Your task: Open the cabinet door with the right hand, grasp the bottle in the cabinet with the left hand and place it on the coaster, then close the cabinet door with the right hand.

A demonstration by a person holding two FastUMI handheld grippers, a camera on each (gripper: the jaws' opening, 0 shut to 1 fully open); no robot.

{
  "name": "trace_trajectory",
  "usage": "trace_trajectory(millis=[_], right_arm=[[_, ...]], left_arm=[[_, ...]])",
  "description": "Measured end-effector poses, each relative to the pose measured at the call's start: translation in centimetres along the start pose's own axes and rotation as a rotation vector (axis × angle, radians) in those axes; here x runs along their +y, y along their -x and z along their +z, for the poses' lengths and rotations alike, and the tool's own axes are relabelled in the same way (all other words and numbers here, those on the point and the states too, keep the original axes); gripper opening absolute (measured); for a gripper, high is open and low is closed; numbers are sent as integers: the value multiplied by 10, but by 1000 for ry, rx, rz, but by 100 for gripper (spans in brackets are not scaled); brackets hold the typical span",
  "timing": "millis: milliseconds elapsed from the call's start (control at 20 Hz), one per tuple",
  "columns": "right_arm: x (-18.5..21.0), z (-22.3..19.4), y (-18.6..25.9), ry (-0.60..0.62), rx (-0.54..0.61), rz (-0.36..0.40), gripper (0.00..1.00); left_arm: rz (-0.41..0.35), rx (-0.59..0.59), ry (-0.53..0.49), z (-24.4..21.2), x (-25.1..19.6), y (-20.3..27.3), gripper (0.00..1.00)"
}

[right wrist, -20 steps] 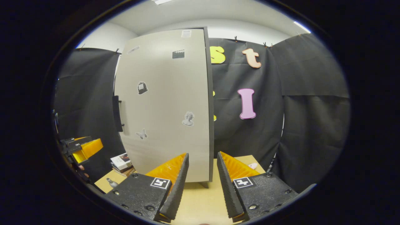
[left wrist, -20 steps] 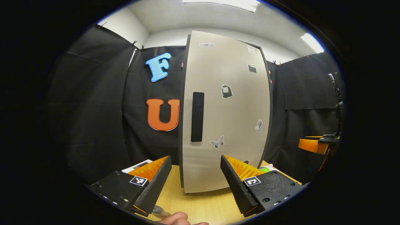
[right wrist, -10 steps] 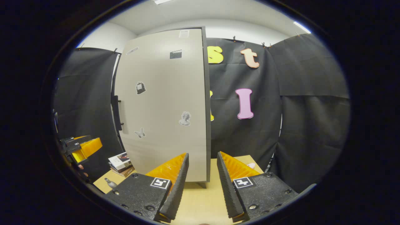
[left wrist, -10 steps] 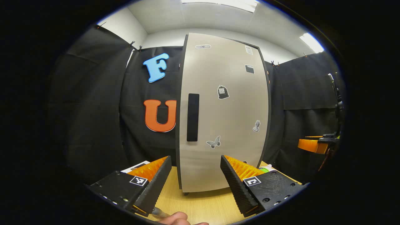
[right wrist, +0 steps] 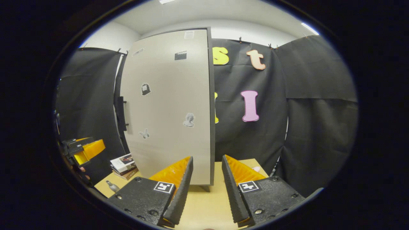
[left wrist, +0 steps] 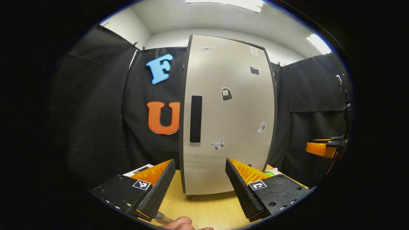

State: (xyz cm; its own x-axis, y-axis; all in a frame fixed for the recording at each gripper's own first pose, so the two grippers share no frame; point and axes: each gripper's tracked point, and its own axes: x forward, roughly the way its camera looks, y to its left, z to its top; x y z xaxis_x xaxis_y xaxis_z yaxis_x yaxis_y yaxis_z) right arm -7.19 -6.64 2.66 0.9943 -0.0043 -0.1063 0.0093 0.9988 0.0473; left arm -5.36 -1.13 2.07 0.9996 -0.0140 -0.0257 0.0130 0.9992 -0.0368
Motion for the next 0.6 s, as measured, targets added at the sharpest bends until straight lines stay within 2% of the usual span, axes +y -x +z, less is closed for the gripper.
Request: trace_trajectory(millis=[600], right_arm=[[1, 0, 9, -6, -1, -13, 58]], left_arm=[[-1, 4, 4, -1, 4, 7, 95]])
